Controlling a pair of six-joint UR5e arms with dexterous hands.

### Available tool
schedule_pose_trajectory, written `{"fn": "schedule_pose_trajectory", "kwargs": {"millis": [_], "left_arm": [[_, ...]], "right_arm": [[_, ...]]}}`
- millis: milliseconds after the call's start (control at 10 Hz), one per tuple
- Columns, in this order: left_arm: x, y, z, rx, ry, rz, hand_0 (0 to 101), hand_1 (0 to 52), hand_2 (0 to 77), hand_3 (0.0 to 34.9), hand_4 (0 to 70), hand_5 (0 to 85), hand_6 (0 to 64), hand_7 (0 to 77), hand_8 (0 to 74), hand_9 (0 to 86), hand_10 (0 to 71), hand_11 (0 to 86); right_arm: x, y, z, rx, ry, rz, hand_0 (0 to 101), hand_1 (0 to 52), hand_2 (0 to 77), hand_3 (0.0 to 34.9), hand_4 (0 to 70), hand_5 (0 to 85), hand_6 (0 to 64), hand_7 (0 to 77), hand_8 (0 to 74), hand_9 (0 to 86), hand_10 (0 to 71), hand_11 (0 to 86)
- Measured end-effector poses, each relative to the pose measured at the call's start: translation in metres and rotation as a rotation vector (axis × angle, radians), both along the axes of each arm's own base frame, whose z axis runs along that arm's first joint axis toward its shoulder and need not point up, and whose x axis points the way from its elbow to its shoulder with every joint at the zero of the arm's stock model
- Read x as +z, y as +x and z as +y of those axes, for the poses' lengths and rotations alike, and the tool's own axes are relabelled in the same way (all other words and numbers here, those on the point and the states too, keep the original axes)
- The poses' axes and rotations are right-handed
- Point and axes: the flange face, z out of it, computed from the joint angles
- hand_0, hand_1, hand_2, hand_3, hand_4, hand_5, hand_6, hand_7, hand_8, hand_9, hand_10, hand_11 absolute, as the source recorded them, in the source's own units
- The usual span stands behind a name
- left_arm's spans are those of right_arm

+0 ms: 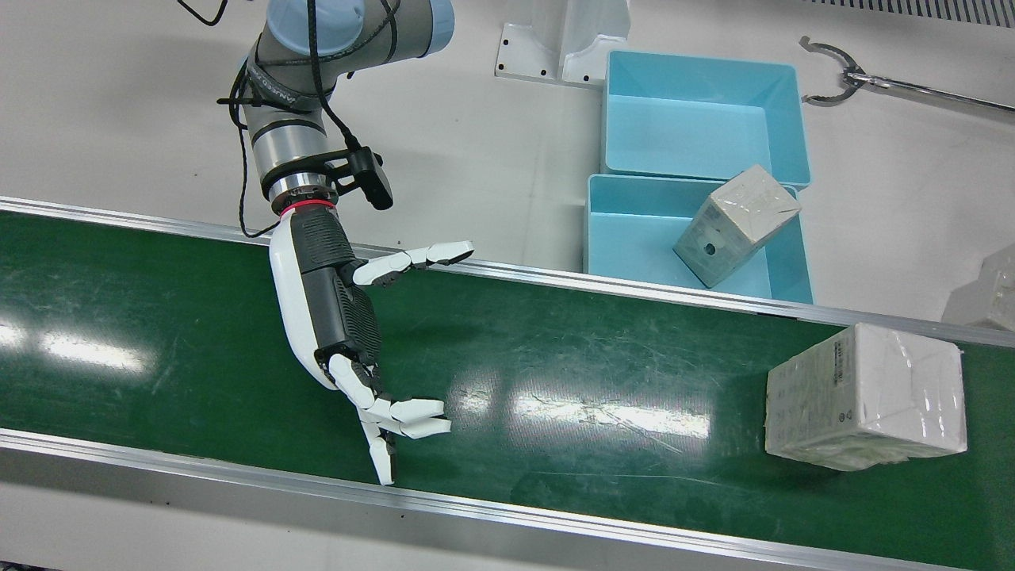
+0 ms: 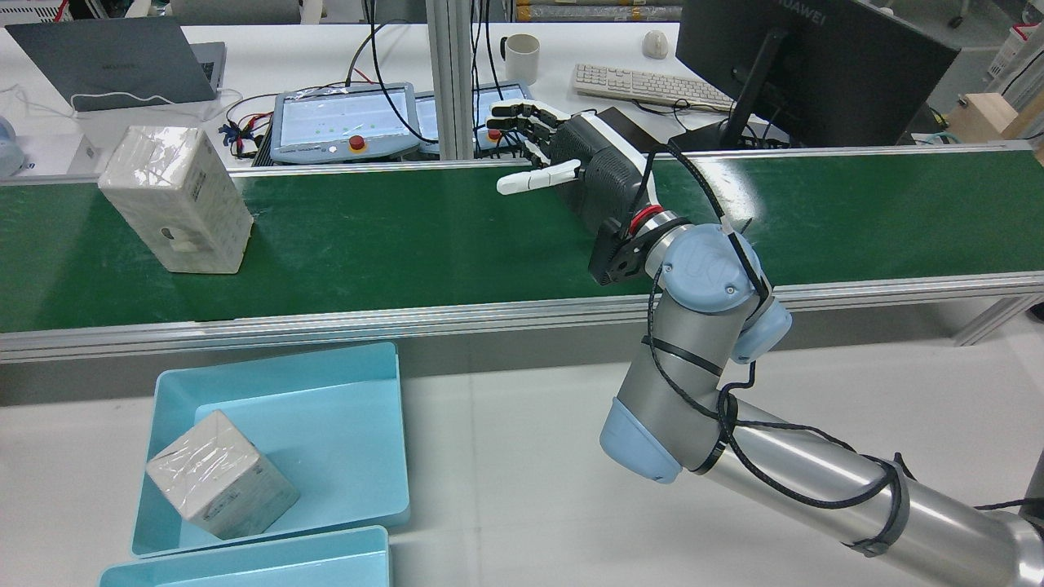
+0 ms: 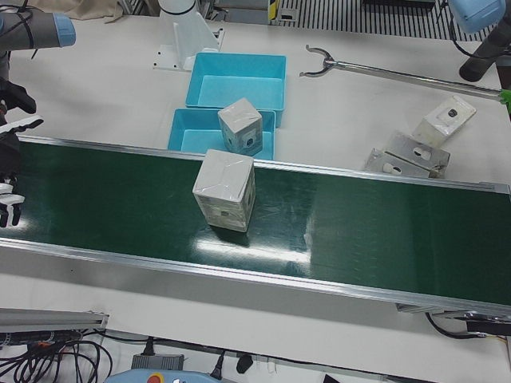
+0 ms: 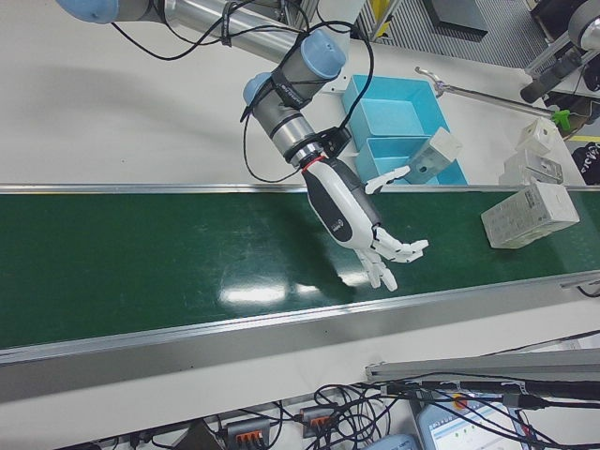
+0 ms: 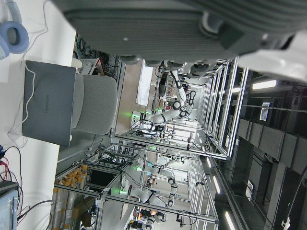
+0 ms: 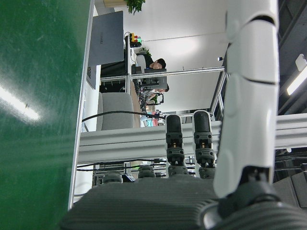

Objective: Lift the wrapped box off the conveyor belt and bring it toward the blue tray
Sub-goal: 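Move the right hand along the belt toward the oncoming white box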

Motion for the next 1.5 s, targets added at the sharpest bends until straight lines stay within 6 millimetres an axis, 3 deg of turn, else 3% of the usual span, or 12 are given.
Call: {"fn": "schedule_pose_trajectory", "kwargs": {"millis": [100,200,500,600,800,900,1400,1500], "left_arm": [[0.0,0.0,0.0,0.0,0.0,0.0,0,0.0,1.1,0.0,0.0,1.1,0.0,0.5,0.5,0.0,0.0,0.5],[0.0,0.0,0.0,0.0,0.0,0.0,0,0.0,1.1,0.0,0.0,0.5,0.0,0.5,0.5,0.0,0.5,0.0],[0.0,0.0,0.0,0.0,0.0,0.0,0,0.0,1.1,0.0,0.0,1.1,0.0,0.5,0.5,0.0,0.5,0.0],[0.0,0.0,0.0,0.0,0.0,0.0,0,0.0,1.1,0.0,0.0,1.1,0.0,0.5,0.5,0.0,0.5,0.0],[0.0,0.0,0.0,0.0,0.0,0.0,0,0.0,1.1,0.0,0.0,1.1,0.0,0.5,0.5,0.0,0.5,0.0],[0.0,0.0,0.0,0.0,0.0,0.0,0,0.0,1.1,0.0,0.0,0.5,0.0,0.5,0.5,0.0,0.5,0.0],[0.0,0.0,0.0,0.0,0.0,0.0,0,0.0,0.5,0.0,0.0,0.5,0.0,0.5,0.5,0.0,0.0,0.0],[0.0,0.0,0.0,0.0,0.0,0.0,0,0.0,1.1,0.0,0.0,0.5,0.0,0.5,0.5,0.0,0.5,0.0]], "right_arm": [[0.001,0.005,0.004,0.002,-0.001,0.0,49,12.5,9.3,10.8,17.5,31.1,8.2,29.5,1.1,5.4,0.0,1.1],[0.003,0.01,0.006,0.004,-0.001,-0.002,48,12.5,7.1,11.6,15.3,29.5,7.1,24.0,0.0,4.9,0.0,1.1],[0.002,0.015,0.009,0.004,0.004,-0.014,48,14.7,12.5,11.9,14.7,26.7,6.5,25.1,0.0,3.8,0.0,1.1],[0.001,0.015,0.009,0.005,0.008,-0.017,48,14.7,14.2,10.9,10.9,26.7,6.5,24.5,0.0,3.8,0.0,1.1],[0.0,0.015,0.01,0.004,0.013,-0.022,49,15.8,12.5,11.0,12.0,25.6,4.9,23.5,0.0,3.3,0.0,1.1],[0.003,0.016,0.01,0.004,0.011,-0.021,50,18.5,14.7,11.0,12.0,25.6,6.0,23.5,0.0,3.3,0.0,1.1],[0.015,0.002,0.011,-0.008,0.058,-0.057,48,15.3,16.4,11.0,10.9,24.5,4.9,21.8,0.0,3.3,0.0,1.1],[0.015,0.001,0.011,-0.008,0.063,-0.059,48,15.3,16.4,9.4,14.2,24.5,6.5,24.5,0.0,3.8,0.0,1.1]]}}
